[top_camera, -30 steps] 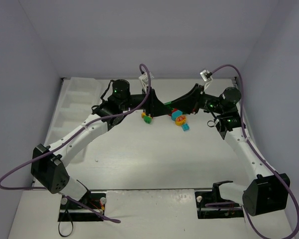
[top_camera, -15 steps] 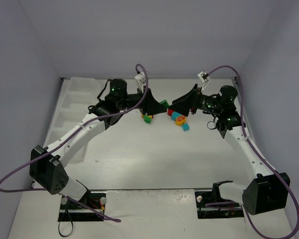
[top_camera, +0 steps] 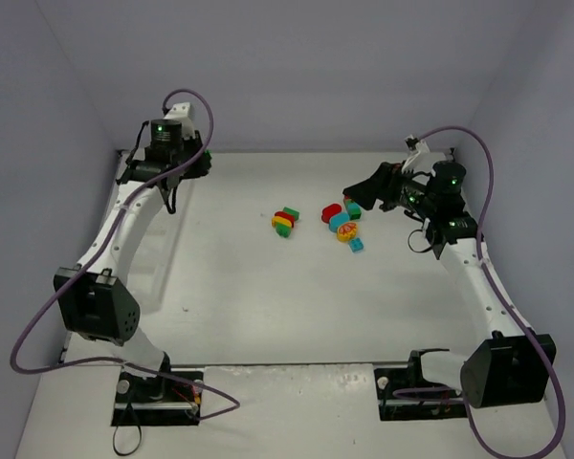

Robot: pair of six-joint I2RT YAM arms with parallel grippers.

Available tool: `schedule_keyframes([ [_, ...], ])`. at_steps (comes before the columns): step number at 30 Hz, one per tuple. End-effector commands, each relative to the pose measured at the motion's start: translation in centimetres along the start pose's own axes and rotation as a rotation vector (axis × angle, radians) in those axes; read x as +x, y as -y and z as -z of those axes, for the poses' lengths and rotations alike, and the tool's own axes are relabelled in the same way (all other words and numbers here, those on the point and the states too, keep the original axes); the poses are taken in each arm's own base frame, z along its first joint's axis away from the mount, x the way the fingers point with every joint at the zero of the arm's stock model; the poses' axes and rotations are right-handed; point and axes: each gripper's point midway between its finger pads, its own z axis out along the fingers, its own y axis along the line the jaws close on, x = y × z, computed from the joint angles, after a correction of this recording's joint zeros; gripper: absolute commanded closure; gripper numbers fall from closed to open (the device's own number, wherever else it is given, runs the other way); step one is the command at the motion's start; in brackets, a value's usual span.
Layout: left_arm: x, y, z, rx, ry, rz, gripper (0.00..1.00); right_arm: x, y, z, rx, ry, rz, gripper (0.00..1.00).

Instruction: Sort the legos into containers by color

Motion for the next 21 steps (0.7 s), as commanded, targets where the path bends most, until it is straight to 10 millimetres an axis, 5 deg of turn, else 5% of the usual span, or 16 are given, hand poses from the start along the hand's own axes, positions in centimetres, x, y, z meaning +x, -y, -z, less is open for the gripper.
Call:
schedule_keyframes([
  [1,-2.9,-8.8,-0.3,-0.381,0.041,-0.019,1.00,-1.2,-0.2,0.4,0.017,0.040,0.071,0.27],
  [2,-2.4,-11.5,-1.7,-0.458,0.016,-0.009,1.00,-0.8,0.0,0.4,0.022,0.033,0.063,0.27],
  [4,-4.1,-12.9,-2.5,-0.492,0.037,0.006,1.00,-0.2,0.0,0.4,0.014,0.020,0.054,0.27],
  [6,-3.6,-15.6,-4.6,-0.549,0.007,0.021,1.00,0.2,0.0,0.5,0.011,0.010,0.048,0.27],
  [10,-5.9,-17.7,-6.7,-0.593,0.047,0.016,1.00,1.0,-0.2,0.6,-0.004,-0.008,0.038,0.27],
  [16,-5.6,-20.5,-9.5,-0.646,0.022,0.004,0.98,2.3,-0.1,0.9,-0.006,-0.032,0.016,0.27],
  [17,-5.8,-22.4,-9.5,-0.672,0.025,0.023,0.95,2.5,0.0,0.9,0.000,-0.034,0.015,0.27],
  [21,-6.0,-24.1,-10.3,-0.677,0.030,0.038,0.78,3.2,0.4,1.1,0.016,-0.048,0.003,0.27],
])
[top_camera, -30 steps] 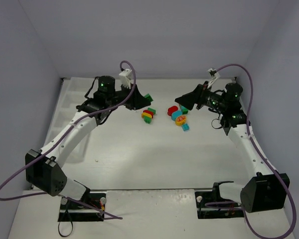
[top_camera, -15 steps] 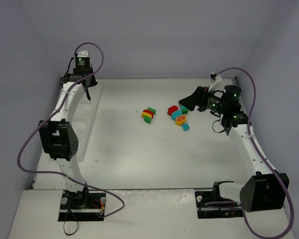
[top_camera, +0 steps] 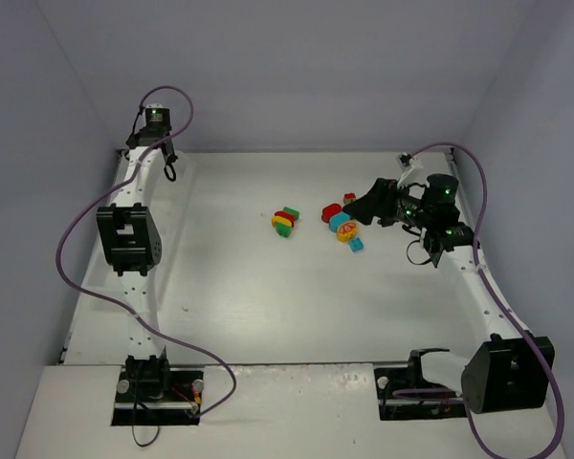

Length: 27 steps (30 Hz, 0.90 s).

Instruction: Sort the legos into containers by color

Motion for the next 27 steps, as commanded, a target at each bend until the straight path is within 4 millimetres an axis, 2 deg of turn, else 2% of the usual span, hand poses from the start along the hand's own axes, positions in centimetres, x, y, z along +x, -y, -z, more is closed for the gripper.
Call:
schedule_keyframes([
  [1,-4.5,-2.9,1.0,-0.027,0.095,0.045,0.75,-1.1,-1.4,0.7,-0.035,0.041,0.064,0.27],
  [2,-4.5,-3.0,0.9,-0.026,0.094,0.045,0.74,-1.0,-1.3,0.7,-0.033,0.039,0.064,0.27],
  [3,-5.1,-2.9,0.9,-0.022,0.105,0.049,0.67,-0.9,-1.2,0.7,-0.027,0.036,0.060,0.27],
  [9,-4.8,-2.1,0.4,0.019,0.099,0.040,0.47,-0.5,-0.9,0.8,-0.009,0.028,0.049,0.27],
  [12,-4.9,-1.8,1.0,0.039,0.095,0.044,0.44,-0.5,-0.7,0.8,0.006,0.032,0.048,0.27],
  [14,-5.2,-1.6,2.6,0.067,0.102,0.048,0.42,-0.8,-0.3,1.0,0.039,0.045,0.046,0.27],
  [17,-5.7,0.7,6.8,0.187,0.126,0.035,0.41,-1.3,0.9,1.5,0.124,0.074,0.039,0.28],
  [18,-5.9,2.1,8.3,0.230,0.145,0.017,0.41,-1.4,1.4,1.6,0.155,0.079,0.031,0.28],
  [19,-5.2,4.2,11.1,0.300,0.155,-0.027,0.40,-1.7,2.0,1.9,0.184,0.091,0.025,0.28],
  [20,-4.8,5.6,12.6,0.338,0.164,-0.060,0.40,-1.8,3.0,2.2,0.235,0.097,0.006,0.29],
  [21,-5.1,8.2,16.5,0.404,0.212,-0.100,0.40,-2.0,3.4,2.6,0.265,0.108,-0.005,0.29],
  [22,-4.1,10.2,18.3,0.469,0.216,-0.146,0.39,-2.2,4.1,3.0,0.300,0.121,-0.020,0.30],
  [23,-2.0,11.9,19.1,0.511,0.194,-0.185,0.39,-2.3,5.1,3.5,0.353,0.136,-0.042,0.30],
  [24,-0.8,15.1,22.9,0.598,0.219,-0.232,0.39,-2.6,5.6,3.8,0.380,0.153,-0.046,0.31],
  [25,0.5,16.6,24.3,0.638,0.217,-0.258,0.39,-1.9,6.3,4.2,0.422,0.136,-0.068,0.32],
  [26,2.7,17.9,24.9,0.669,0.187,-0.276,0.39,-1.3,7.0,4.5,0.462,0.121,-0.086,0.32],
  [27,3.8,19.1,26.5,0.712,0.178,-0.283,0.39,-1.2,8.1,5.0,0.532,0.127,-0.096,0.32],
])
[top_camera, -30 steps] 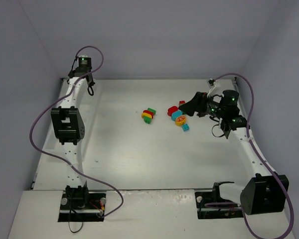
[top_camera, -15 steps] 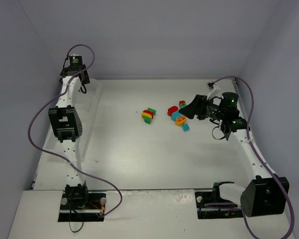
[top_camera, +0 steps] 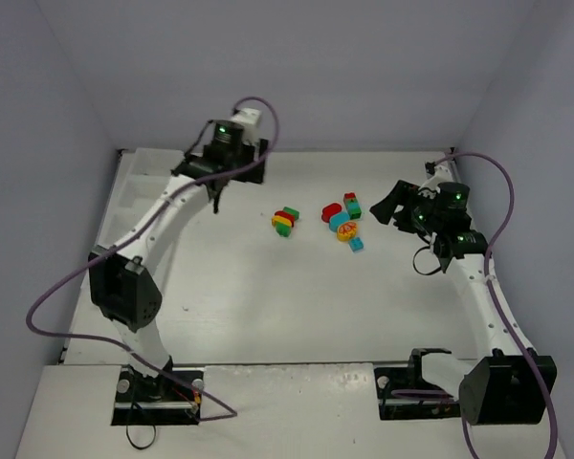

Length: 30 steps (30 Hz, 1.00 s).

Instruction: Sort the legos into containers by color

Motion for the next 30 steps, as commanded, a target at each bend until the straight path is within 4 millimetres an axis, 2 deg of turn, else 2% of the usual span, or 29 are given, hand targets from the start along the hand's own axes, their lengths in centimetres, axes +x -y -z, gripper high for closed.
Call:
schedule_keyframes([
  [1,-0.3,10.7,4.7,0.259,0.080,-0.082,0.39,-1.3,2.9,1.0,0.191,0.063,-0.025,0.32],
  [3,2.1,14.2,5.2,0.308,0.055,-0.129,0.39,-1.1,3.7,1.4,0.242,0.065,-0.041,0.32],
  [4,3.6,17.8,6.1,0.368,0.043,-0.175,0.38,-1.0,3.9,1.6,0.255,0.066,-0.052,0.32],
  [6,5.6,21.2,6.2,0.413,0.009,-0.201,0.38,-1.3,4.7,2.2,0.282,0.088,-0.076,0.31],
  [7,7.0,23.9,6.9,0.459,-0.006,-0.231,0.38,-1.2,4.7,2.3,0.286,0.087,-0.090,0.32],
  [10,9.2,28.1,6.3,0.513,-0.033,-0.252,0.37,-1.2,5.2,2.8,0.319,0.079,-0.119,0.31],
  [11,11.0,29.8,5.6,0.528,-0.066,-0.271,0.37,-1.3,5.3,3.0,0.332,0.081,-0.126,0.31],
  [13,11.2,32.1,5.6,0.556,-0.064,-0.262,0.37,-1.2,6.6,3.5,0.395,0.088,-0.150,0.31],
  [14,12.6,32.7,4.3,0.544,-0.094,-0.263,0.37,-1.2,7.2,3.7,0.421,0.090,-0.159,0.31],
  [15,12.1,33.6,4.2,0.549,-0.081,-0.258,0.37,-1.0,8.0,3.9,0.460,0.093,-0.172,0.31],
  [16,12.7,34.5,4.1,0.556,-0.086,-0.268,0.37,-0.7,8.6,3.9,0.481,0.089,-0.186,0.31],
  [17,14.0,35.1,3.0,0.549,-0.108,-0.281,0.37,-0.5,9.1,3.9,0.500,0.086,-0.203,0.31],
  [19,13.7,36.1,2.4,0.525,-0.081,-0.280,0.38,-0.1,9.9,4.0,0.518,0.084,-0.241,0.31],
  [20,14.8,36.6,1.4,0.517,-0.095,-0.287,0.37,0.0,10.1,4.1,0.523,0.081,-0.252,0.31],
  [21,14.3,37.0,1.2,0.511,-0.078,-0.277,0.37,0.2,10.4,4.1,0.529,0.079,-0.265,0.31],
  [22,15.2,37.2,0.2,0.500,-0.092,-0.280,0.37,0.4,10.5,4.1,0.530,0.078,-0.273,0.31],
  [25,15.6,37.3,-1.6,0.464,-0.083,-0.290,0.37,1.0,10.5,4.1,0.527,0.072,-0.293,0.31],
  [30,15.4,36.5,-4.1,0.391,-0.062,-0.288,0.37,1.8,10.4,4.1,0.515,0.052,-0.307,0.31],
])
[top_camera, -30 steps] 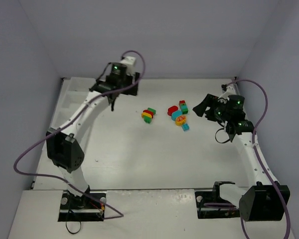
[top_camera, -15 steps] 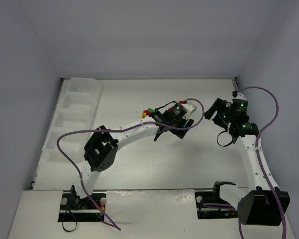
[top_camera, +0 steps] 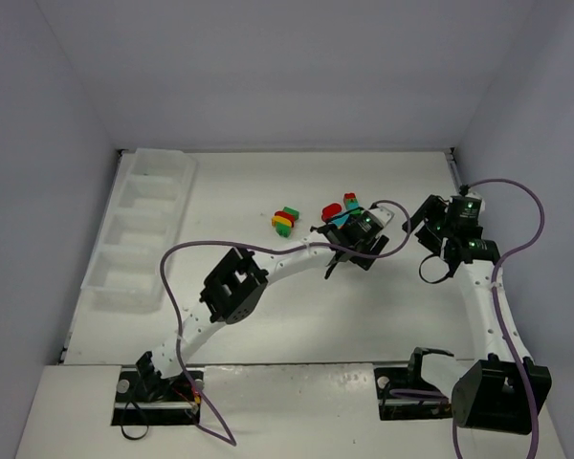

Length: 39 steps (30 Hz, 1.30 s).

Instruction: Sort the legos into containers by color

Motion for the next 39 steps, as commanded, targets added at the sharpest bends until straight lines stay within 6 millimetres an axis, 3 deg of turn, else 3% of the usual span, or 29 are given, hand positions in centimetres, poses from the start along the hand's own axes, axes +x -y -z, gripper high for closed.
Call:
schedule_keyframes([
  [1,-5.5,-1.3,1.1,-0.051,0.147,0.050,0.37,-0.3,-0.1,0.1,-0.009,0.016,-0.024,0.31],
  [9,-5.5,-3.7,-1.6,-0.080,0.144,0.089,0.37,0.1,0.5,-0.1,0.018,0.009,-0.026,0.31],
  [17,-4.9,-2.9,-2.8,-0.011,0.127,0.063,0.39,-0.1,0.6,-0.4,0.029,0.007,-0.024,0.31],
  [20,-3.7,-2.6,-2.9,0.004,0.093,0.064,0.51,-0.2,0.5,-0.4,0.028,0.010,-0.025,0.31],
  [21,-2.5,-2.7,-3.1,0.004,0.065,0.067,0.65,-0.3,0.6,-0.4,0.032,0.013,-0.022,0.31],
  [23,-2.3,-2.6,-2.2,0.015,0.061,0.074,0.78,-0.4,0.6,-0.2,0.033,0.020,-0.022,0.31],
  [24,-0.4,-2.8,-2.3,0.009,0.020,0.077,0.90,-0.4,0.6,-0.1,0.030,0.024,-0.021,0.31],
  [25,0.0,-2.9,-2.0,0.011,0.015,0.081,0.94,-0.4,0.6,-0.1,0.031,0.023,-0.020,0.31],
  [26,-0.9,-3.0,-0.5,0.015,0.036,0.087,0.97,-0.4,0.6,0.0,0.030,0.025,-0.021,0.31],
  [27,1.0,-3.6,-0.3,-0.003,-0.002,0.088,1.00,-0.4,0.6,0.0,0.029,0.027,-0.020,0.31],
  [28,1.2,-3.9,0.4,-0.012,-0.004,0.092,1.00,-0.4,0.6,0.1,0.028,0.028,-0.020,0.31],
  [29,-0.5,-4.5,2.6,-0.019,0.036,0.108,1.00,-0.4,0.6,0.1,0.025,0.030,-0.018,0.31],
  [30,-0.7,-5.2,3.7,-0.032,0.043,0.127,1.00,-0.4,0.5,0.2,0.023,0.030,-0.015,0.31],
  [31,0.4,-6.2,4.4,-0.048,0.018,0.140,1.00,-0.5,0.5,0.2,0.021,0.032,-0.011,0.31],
  [32,-1.5,-8.0,7.0,-0.063,0.064,0.181,1.00,-0.6,0.4,0.2,0.018,0.034,-0.003,0.31],
  [33,-2.1,-9.4,8.3,-0.085,0.080,0.202,1.00,-0.7,0.4,0.3,0.016,0.036,0.002,0.31],
  [34,-1.4,-10.9,9.4,-0.118,0.061,0.219,1.00,-0.8,0.3,0.3,0.015,0.039,0.005,0.31],
  [35,-3.0,-13.8,12.1,-0.160,0.111,0.256,1.00,-0.7,0.4,0.3,0.016,0.038,0.011,0.31],
  [37,-3.1,-17.6,14.8,-0.247,0.116,0.278,1.00,-0.7,0.4,0.2,0.017,0.033,0.014,0.31],
  [38,-3.9,-19.3,17.1,-0.274,0.147,0.284,1.00,-0.5,0.2,0.1,0.007,0.026,0.018,0.32],
  [39,-3.8,-23.0,18.5,-0.332,0.157,0.324,1.00,-0.5,0.1,0.1,0.003,0.021,0.020,0.32],
])
